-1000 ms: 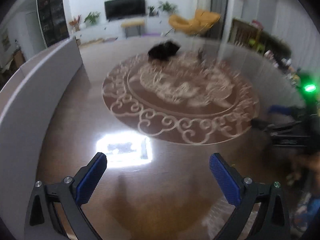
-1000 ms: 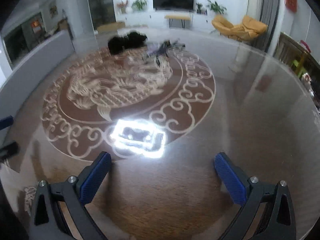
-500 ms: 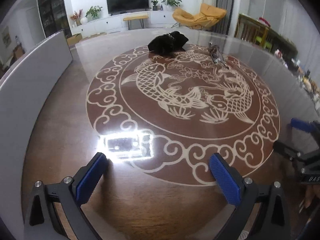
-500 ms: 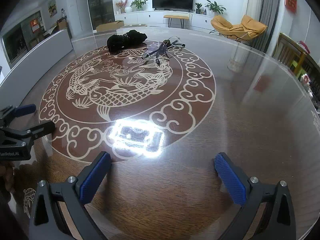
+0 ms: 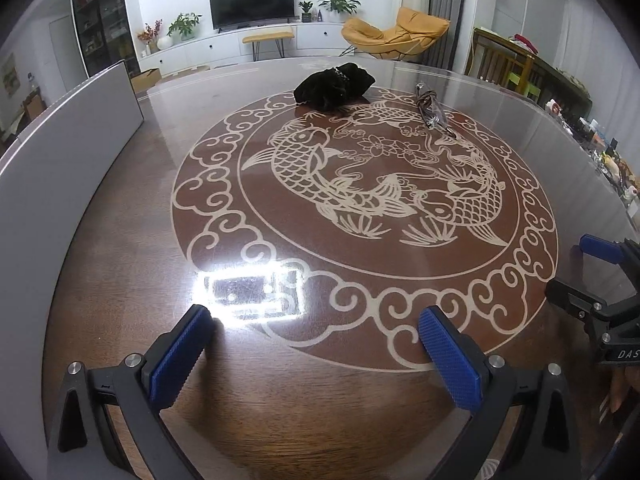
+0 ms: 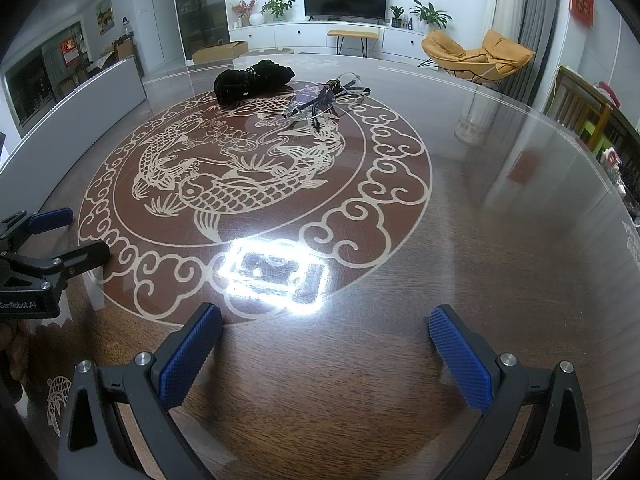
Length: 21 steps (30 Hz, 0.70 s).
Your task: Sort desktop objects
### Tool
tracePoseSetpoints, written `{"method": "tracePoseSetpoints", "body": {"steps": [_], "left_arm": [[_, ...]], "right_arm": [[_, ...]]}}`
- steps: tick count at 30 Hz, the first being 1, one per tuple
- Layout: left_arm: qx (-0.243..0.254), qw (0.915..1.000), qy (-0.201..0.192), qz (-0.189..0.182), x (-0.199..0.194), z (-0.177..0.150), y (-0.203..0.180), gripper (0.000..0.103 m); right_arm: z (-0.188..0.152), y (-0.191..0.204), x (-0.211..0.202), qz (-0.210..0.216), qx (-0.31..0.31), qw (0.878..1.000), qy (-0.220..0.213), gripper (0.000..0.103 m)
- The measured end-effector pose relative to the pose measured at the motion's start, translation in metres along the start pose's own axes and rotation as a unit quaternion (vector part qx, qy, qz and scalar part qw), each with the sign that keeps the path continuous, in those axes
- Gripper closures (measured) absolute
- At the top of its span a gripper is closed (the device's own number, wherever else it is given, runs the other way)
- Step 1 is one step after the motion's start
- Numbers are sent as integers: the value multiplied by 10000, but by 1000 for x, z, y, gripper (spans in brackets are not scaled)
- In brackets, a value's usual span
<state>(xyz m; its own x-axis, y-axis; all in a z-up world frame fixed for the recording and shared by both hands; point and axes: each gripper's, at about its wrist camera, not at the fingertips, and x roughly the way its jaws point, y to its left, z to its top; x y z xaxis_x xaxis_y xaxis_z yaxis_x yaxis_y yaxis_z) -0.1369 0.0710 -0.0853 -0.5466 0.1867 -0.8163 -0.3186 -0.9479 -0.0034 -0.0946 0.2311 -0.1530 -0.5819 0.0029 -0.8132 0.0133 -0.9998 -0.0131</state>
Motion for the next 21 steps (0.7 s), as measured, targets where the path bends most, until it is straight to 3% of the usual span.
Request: {"method": "tracePoseSetpoints", "body": {"steps": [5,15,20,21], "left_arm": [[-1,10000,-2,1,0,0,0,0],[-2,10000,-3,-1,0,0,0,0],[-3,10000,-5,-3,0,0,0,0],[-3,10000,-5,-2,1,0,-1,0]], "right_arm": [[19,10,11,-16,25,10000,13,0],[148,22,106,-324,438,9985,5,0],[177,19,125,-345,482,9982,5,0],[178,18,125,-340,497,9982,-16,8]]}}
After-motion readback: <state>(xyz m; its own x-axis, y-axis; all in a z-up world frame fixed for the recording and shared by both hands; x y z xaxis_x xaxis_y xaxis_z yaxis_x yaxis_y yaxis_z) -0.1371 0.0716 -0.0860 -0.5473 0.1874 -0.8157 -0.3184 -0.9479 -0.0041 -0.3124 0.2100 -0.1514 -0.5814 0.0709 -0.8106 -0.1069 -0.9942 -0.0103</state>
